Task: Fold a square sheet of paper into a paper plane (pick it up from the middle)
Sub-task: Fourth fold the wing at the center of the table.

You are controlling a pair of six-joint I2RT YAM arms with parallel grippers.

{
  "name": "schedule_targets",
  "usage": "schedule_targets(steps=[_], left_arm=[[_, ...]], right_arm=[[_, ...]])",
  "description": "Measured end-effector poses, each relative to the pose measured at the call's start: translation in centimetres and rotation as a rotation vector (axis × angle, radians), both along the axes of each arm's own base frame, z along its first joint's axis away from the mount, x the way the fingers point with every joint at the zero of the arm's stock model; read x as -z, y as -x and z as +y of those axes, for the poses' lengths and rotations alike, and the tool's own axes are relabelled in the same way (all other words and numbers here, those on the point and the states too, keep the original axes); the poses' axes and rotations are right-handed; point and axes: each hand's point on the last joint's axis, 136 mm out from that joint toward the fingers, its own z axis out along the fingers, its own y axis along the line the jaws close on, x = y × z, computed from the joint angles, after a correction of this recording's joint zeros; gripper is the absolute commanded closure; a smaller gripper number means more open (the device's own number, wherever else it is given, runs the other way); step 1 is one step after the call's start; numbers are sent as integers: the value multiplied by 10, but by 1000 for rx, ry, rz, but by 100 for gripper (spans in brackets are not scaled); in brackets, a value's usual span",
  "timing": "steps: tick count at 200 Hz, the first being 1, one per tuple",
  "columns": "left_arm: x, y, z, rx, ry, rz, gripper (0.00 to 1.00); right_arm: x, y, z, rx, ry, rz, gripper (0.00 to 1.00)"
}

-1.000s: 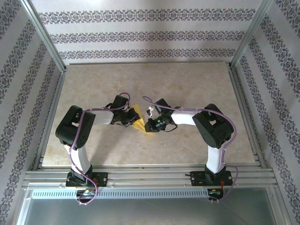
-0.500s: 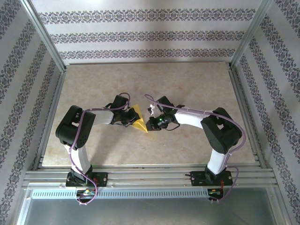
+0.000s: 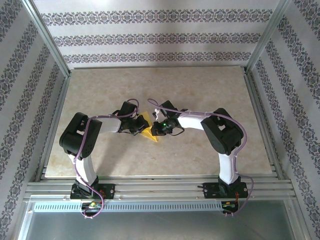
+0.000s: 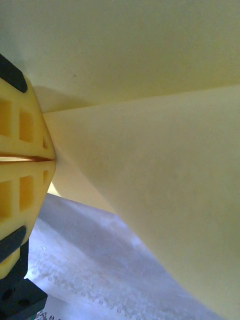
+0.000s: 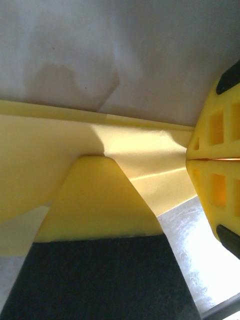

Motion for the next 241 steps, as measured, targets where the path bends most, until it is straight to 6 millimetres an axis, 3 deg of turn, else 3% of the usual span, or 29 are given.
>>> schedule_targets(steps=[82,140,241], left_arm=[[-2,0,0,8,-7,3,88],[-1,0,0,7,-8,5,88],[-1,0,0,8,-6,3,87]], right_arm=[[-1,-1,-1,-13,9,-18,91],[-42,0,14,-48,-86,-117,93],[1,13,4,-33,-10,-22,95]])
